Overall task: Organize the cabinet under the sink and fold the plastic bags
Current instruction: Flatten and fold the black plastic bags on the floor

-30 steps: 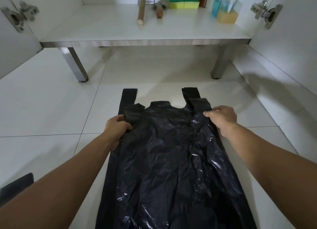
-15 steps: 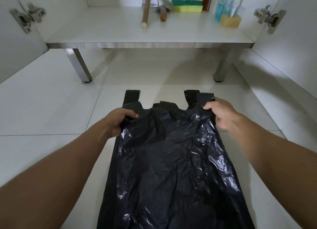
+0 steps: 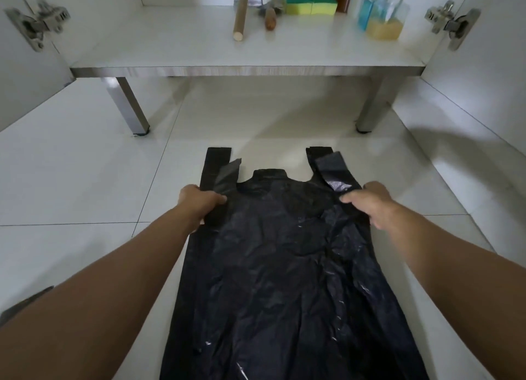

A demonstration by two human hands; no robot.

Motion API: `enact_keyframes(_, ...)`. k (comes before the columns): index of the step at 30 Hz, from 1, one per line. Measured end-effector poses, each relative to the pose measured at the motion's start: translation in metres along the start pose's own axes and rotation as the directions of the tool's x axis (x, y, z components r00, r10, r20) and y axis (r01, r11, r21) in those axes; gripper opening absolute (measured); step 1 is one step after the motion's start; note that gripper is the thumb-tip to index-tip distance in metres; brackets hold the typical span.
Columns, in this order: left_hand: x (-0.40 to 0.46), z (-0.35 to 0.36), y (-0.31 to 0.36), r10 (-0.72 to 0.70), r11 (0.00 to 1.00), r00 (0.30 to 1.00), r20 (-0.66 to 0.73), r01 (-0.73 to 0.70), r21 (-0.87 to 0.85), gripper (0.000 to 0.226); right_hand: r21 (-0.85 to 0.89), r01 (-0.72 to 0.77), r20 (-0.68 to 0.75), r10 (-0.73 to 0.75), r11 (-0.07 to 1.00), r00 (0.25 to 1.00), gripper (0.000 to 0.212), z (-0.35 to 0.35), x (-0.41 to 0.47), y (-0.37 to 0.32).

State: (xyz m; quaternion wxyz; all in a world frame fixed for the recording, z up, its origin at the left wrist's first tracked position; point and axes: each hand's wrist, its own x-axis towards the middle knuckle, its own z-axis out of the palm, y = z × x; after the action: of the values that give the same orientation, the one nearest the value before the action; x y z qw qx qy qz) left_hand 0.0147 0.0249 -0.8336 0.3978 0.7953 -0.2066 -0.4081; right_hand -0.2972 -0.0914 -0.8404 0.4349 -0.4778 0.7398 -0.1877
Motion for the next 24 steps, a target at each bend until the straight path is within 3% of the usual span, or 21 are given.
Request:
enact_keyframes(4,0.003,0.003,-0.022,0.018,0.993,0.995,-0.102,-0.006,0.117,0.048,-0.107,0.058,-0.048,-0.063,0.993,0.997,0.033,0.005,-0.005,0.013)
enact_keyframes(7,0.005,0.001,-0.011,0.148,0.989,0.972,-0.184,-0.147,0.021,0.058,0.034,0.203,-0.145,-0.196,0.979,0.970,0.029,0.004,-0.003,0.002)
enact_keyframes(10,0.005,0.001,0.014,0.309,0.946,0.922,-0.233,-0.324,-0.025,0.070,0.145,0.309,-0.213,-0.275,0.940,0.938,0.038,0.007,0.000,-0.016)
enact_keyframes(13,-0.001,0.004,0.019,0.226,0.974,0.946,-0.233,-0.226,0.027,0.082,0.037,0.195,-0.169,-0.186,0.980,0.968,0.063,0.010,0.004,-0.017)
enact_keyframes(15,-0.008,0.006,0.005,0.130,0.984,0.968,-0.214,-0.099,0.149,0.075,-0.003,0.164,-0.118,-0.163,0.986,0.980,0.055,0.012,0.005,-0.008)
enact_keyframes(18,-0.012,0.002,-0.016,0.122,0.970,0.971,-0.204,-0.074,0.230,0.066,-0.101,0.206,-0.054,-0.212,0.973,0.976,0.040,0.012,-0.002,0.003)
enact_keyframes(21,-0.010,-0.004,-0.019,0.169,0.985,0.974,-0.150,-0.161,0.064,0.074,-0.007,0.319,-0.063,-0.319,0.948,0.946,0.052,0.010,-0.006,-0.002)
enact_keyframes(24,-0.016,-0.010,-0.001,0.320,0.941,0.941,-0.106,-0.329,-0.081,0.078,0.187,0.444,-0.081,-0.436,0.876,0.896,0.063,0.008,-0.012,-0.023)
